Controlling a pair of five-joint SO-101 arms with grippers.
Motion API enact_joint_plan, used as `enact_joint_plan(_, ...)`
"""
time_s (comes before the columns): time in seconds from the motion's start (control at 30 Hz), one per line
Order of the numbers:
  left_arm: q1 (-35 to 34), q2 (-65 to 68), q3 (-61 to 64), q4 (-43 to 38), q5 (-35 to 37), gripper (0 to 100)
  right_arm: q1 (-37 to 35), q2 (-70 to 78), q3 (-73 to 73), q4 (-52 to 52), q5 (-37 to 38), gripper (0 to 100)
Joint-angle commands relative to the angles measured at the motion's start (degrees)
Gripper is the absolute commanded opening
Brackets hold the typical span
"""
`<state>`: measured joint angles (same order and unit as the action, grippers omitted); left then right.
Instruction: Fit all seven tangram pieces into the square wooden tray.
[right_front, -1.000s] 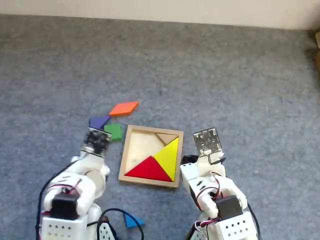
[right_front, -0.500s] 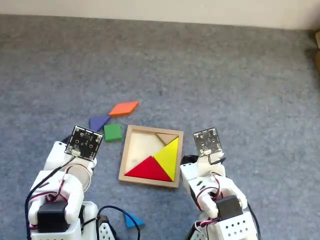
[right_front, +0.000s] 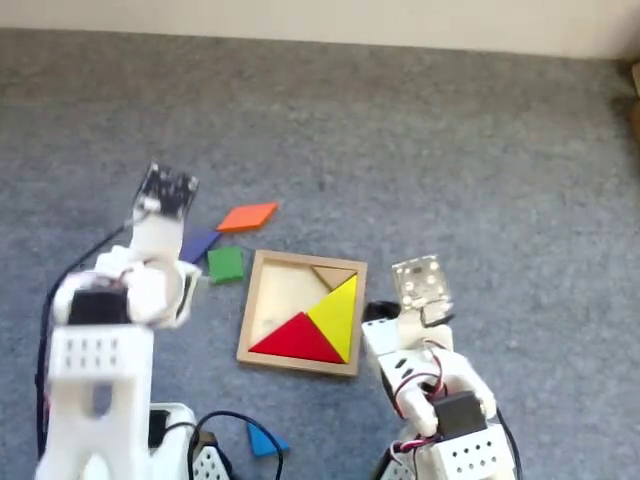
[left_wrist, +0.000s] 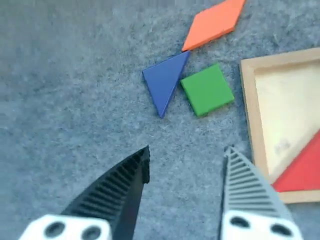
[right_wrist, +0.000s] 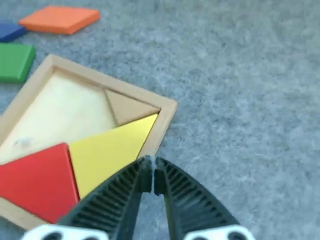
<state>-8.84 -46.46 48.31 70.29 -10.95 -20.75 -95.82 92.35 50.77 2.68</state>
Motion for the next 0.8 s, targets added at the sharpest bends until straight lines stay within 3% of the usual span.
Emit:
enact_joint_plan(0.0, -0.48, 11.82, -7.34, -2.9, 5.36, 27, 1.8, -0.75, -0.75, -2.24, -0.18, 2.4)
enact_joint_plan(0.37, 1.98, 41.01, -22.37, -6.15, 15.47, 28, 2.07, -0.75, -0.75, -2.24, -0.18, 2.4)
enact_joint_plan(0.77, 5.23, 56.4, -31.52, -6.51, 18.64, 27, 2.07, -0.75, -0.75, -2.24, -0.18, 2.4)
